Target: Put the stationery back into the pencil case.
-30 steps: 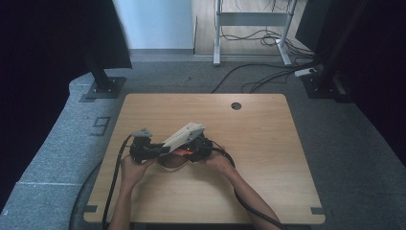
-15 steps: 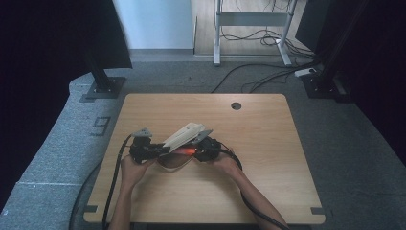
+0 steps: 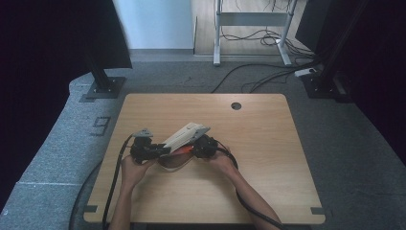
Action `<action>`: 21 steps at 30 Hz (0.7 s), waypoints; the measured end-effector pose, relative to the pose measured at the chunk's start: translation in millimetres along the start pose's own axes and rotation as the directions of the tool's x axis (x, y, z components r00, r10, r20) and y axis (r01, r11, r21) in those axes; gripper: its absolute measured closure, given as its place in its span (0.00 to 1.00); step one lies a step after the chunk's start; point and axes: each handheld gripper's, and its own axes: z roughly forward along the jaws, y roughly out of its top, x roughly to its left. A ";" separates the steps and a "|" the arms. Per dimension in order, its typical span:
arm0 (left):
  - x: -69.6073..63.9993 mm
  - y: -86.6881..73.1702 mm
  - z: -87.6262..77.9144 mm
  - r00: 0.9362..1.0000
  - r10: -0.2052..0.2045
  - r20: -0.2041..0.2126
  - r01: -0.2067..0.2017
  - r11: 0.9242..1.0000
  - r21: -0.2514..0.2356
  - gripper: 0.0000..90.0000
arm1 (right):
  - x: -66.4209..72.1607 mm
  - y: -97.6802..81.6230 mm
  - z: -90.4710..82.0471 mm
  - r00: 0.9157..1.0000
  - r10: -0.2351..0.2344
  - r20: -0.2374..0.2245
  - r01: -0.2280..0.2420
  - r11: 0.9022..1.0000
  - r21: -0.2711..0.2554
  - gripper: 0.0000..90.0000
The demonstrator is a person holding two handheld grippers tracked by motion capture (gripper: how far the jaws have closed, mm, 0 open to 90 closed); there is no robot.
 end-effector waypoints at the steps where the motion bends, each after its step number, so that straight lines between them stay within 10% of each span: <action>1: -0.3 -0.1 0.4 1.000 0.000 0.002 0.000 1.000 0.002 0.78 | 0.5 1.1 2.7 1.000 0.000 -0.003 0.000 1.000 -0.003 0.80; 21: -14.3 -9.0 14.7 1.000 0.031 0.005 -0.031 0.998 0.057 0.67 | -12.0 -17.4 -27.4 0.999 0.045 -0.002 -0.045 0.998 -0.039 0.61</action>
